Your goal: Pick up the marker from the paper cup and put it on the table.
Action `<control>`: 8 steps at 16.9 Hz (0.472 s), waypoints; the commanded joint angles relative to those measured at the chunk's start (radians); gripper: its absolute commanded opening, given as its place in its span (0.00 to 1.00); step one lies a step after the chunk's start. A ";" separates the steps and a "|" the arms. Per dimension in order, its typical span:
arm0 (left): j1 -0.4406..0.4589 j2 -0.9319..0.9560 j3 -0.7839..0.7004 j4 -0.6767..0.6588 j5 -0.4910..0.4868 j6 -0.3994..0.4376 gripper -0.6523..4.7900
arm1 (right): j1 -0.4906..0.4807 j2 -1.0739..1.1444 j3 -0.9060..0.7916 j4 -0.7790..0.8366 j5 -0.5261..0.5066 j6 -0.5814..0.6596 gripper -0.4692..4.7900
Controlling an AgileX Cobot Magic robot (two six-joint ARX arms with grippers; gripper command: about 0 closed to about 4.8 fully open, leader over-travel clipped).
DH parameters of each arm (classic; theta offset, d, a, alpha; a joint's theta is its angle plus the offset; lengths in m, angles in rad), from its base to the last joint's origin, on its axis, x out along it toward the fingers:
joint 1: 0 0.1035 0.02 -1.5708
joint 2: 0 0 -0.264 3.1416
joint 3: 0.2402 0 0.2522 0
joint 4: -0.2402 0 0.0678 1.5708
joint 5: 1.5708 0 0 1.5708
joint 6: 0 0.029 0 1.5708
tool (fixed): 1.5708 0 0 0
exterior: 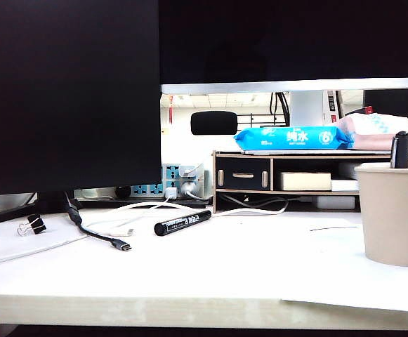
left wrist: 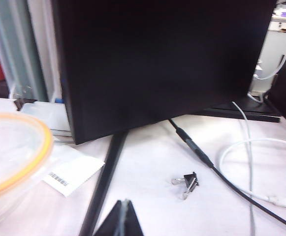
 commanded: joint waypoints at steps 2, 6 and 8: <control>0.000 0.000 0.001 0.006 0.003 0.000 0.11 | -0.002 -0.001 -0.141 0.230 -0.011 0.105 0.08; 0.000 0.000 0.001 0.006 0.003 0.000 0.11 | -0.003 -0.002 -0.199 0.301 0.009 0.138 0.08; 0.000 0.000 0.001 0.006 0.003 0.000 0.11 | -0.003 -0.002 -0.206 0.285 0.037 0.138 0.08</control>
